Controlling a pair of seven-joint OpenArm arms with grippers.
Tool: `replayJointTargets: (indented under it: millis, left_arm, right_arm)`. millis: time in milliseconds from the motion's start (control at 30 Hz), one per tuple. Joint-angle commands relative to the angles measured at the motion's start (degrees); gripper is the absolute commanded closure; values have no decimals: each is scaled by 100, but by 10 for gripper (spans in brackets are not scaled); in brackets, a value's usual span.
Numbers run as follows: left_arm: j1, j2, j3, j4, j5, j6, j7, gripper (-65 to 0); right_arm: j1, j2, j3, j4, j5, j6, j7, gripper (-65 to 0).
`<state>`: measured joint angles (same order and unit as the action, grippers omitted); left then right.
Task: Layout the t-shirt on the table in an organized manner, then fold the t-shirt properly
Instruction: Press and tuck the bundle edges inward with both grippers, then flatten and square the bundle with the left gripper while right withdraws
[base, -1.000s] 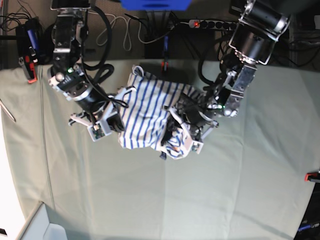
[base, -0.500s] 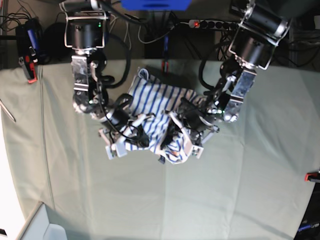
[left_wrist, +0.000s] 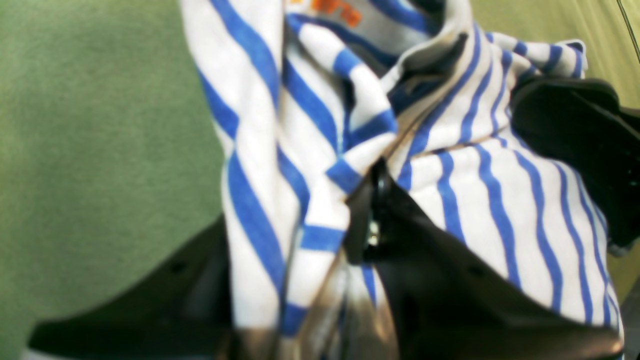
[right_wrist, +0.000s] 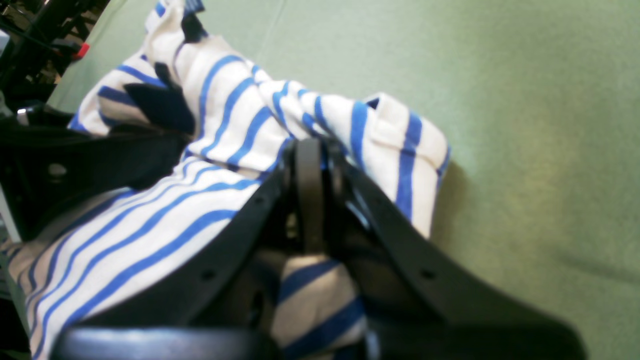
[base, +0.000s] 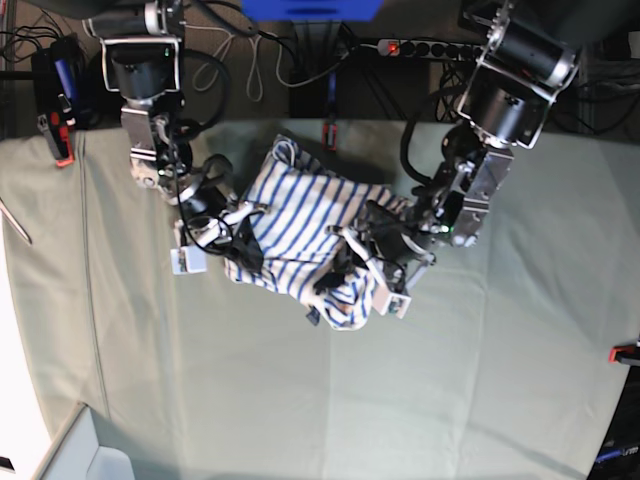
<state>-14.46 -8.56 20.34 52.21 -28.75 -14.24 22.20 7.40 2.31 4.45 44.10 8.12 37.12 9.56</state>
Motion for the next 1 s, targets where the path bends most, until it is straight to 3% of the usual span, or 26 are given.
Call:
replayJointTargets:
  millis: [0, 100, 200, 333, 633, 800, 967]
  left_arm:
    - [-9, -37, -7, -56, 286, 286, 317, -1]
    - [0, -37, -7, -64, 277, 286, 317, -1]
    - [0, -37, -7, -38, 277, 286, 317, -1]
    - [0, -37, -7, -21, 277, 286, 317, -1]
    - [-18, -37, -7, -21, 277, 286, 317, -1]
    - [-97, -37, -7, -21, 295, 286, 317, -1]
    - [-370, -37, 54, -56, 304, 286, 387, -1]
  right_arm:
    - [-67, 38, 26, 280, -104, -156, -152, 0]
    - [-560, -86, 17, 1546, -16, -156, -266, 0]
    - [-911, -165, -18, 2900, -16, -156, -987, 0]
    - [-1228, -516, -62, 3683, -16, -156, -1277, 0]
    - [-1456, -578, -643, 2821, -16, -156, -1207, 0]
    - [-1404, -499, -607, 1889, -25, -156, -627, 0]
    - [-1702, -323, -291, 2461, -8, -156, -372, 0]
